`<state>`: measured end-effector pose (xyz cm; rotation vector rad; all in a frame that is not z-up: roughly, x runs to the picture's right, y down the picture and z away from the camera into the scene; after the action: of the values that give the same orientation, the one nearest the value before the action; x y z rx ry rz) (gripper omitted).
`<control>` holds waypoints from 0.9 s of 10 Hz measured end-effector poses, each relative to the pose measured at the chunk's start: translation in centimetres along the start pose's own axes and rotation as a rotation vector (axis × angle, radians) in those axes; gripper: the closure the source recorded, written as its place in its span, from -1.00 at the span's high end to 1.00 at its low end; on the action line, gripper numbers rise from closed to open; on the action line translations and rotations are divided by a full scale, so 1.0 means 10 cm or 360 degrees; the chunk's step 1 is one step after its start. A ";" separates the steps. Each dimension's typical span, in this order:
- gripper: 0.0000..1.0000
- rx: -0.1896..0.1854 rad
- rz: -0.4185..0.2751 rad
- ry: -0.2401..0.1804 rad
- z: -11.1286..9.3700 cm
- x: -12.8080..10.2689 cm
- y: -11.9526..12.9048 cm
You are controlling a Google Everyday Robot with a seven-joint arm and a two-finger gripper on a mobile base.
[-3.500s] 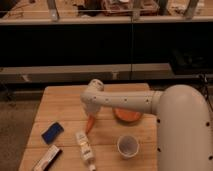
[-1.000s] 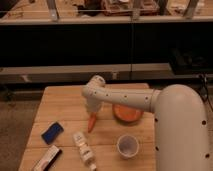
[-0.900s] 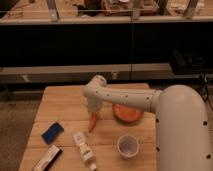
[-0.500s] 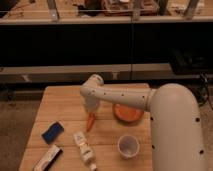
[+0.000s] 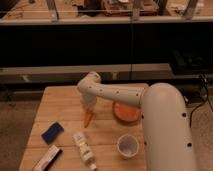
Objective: Drag the pepper across the table
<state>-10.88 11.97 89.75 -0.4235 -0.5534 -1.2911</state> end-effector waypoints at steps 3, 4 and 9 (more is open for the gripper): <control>-0.69 -0.0005 -0.0011 -0.0008 0.01 0.00 -0.02; -0.69 -0.0003 -0.0057 -0.0015 0.03 0.01 -0.09; -0.69 0.0001 -0.0109 -0.0022 0.03 0.01 -0.16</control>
<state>-12.49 11.68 90.02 -0.4165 -0.5843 -1.3545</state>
